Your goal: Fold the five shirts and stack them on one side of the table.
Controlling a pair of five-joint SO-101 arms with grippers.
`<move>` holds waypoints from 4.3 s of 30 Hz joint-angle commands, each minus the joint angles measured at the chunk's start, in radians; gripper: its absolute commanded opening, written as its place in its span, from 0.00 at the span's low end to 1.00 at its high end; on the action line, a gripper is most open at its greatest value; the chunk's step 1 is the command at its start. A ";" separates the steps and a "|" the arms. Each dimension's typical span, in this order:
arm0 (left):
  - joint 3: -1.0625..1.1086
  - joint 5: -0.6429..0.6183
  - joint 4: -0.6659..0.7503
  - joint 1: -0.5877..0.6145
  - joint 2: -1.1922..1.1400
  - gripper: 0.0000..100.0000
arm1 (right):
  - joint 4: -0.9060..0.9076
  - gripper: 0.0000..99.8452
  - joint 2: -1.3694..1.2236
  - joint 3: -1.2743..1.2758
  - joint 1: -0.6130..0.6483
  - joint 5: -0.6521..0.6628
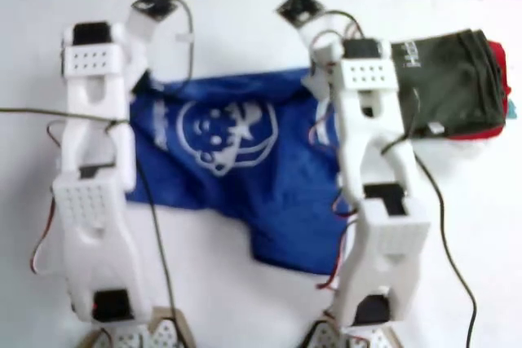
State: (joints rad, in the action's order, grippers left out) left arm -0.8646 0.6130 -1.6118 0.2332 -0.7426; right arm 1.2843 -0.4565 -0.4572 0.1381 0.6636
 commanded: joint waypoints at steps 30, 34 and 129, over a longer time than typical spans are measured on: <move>1.253 0.181 0.163 0.081 0.957 0.02 | 0.082 0.02 1.225 1.169 -0.030 -0.034; 1.397 0.181 0.255 0.081 0.994 0.02 | 0.099 0.02 1.294 1.257 -0.030 -0.032; -0.549 -0.186 -0.178 0.235 -0.245 0.03 | 0.487 0.03 -0.464 -0.954 0.039 -0.155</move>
State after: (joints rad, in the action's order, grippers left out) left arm -1.3372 0.4335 -1.7561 0.4787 -1.0142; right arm 1.7369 -0.9367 -1.3226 0.1795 0.5163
